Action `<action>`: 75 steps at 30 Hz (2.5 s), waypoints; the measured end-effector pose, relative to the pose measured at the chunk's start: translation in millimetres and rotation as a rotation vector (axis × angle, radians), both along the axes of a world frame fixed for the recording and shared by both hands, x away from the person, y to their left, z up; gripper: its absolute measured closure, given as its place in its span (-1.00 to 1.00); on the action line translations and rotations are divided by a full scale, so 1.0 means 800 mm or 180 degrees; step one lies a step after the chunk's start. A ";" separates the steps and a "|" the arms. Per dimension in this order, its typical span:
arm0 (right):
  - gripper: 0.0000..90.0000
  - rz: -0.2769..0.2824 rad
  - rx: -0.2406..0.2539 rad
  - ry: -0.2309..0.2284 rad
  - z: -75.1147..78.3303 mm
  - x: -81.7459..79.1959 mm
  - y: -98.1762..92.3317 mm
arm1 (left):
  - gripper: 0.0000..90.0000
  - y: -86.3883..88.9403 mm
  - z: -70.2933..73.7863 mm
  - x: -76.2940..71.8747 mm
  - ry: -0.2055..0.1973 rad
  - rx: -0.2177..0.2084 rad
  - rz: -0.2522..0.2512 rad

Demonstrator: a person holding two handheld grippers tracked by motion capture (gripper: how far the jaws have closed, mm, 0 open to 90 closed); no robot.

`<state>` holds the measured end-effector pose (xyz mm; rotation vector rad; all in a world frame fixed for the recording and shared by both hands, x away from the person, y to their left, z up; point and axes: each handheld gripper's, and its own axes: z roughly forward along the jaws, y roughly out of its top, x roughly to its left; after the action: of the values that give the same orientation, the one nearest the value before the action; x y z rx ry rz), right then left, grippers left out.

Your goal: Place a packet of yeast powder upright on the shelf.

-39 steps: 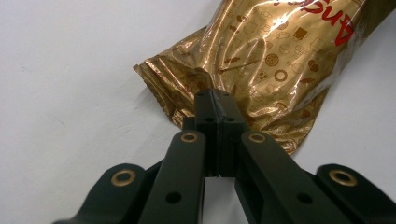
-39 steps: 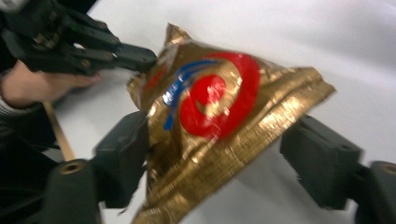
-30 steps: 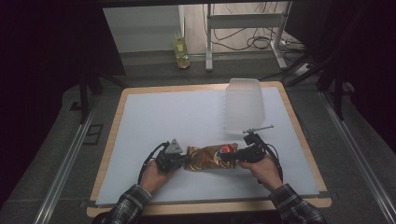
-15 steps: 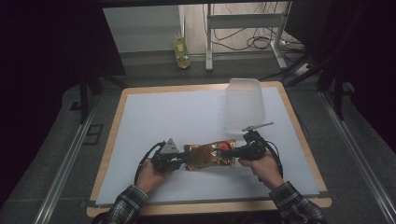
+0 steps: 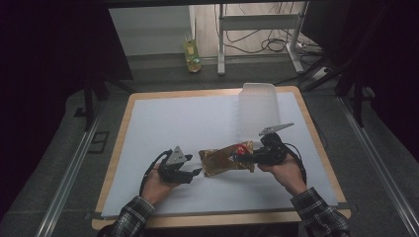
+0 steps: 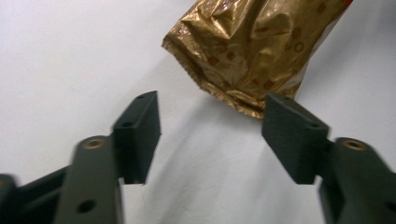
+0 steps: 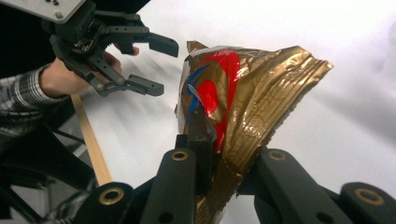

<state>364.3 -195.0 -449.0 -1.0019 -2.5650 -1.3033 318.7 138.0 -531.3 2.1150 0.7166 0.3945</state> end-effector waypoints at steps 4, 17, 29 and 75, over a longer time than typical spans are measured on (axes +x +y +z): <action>0.80 0.0072 -0.0102 -0.0142 0.011 0.000 -0.002 | -0.48 -0.001 -0.001 0.000 -0.0016 -0.0004 -0.0003; 0.81 0.0265 -0.0310 -0.0446 0.047 0.008 -0.011 | -0.87 0.000 0.003 -0.003 -0.0076 -0.0067 -0.0044; 0.81 0.0415 -0.0511 -0.0652 0.080 0.017 -0.023 | -0.99 -0.003 -0.002 -0.003 -0.0167 0.0058 -0.0046; 0.82 0.0345 -0.1037 -0.1237 0.213 0.103 -0.071 | -0.98 -0.002 -0.003 -0.004 -0.0260 0.0156 -0.0086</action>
<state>447.0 -251.7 -278.7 -0.6872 -3.1534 -1.1737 315.5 136.3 -533.8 2.1391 0.6365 0.4853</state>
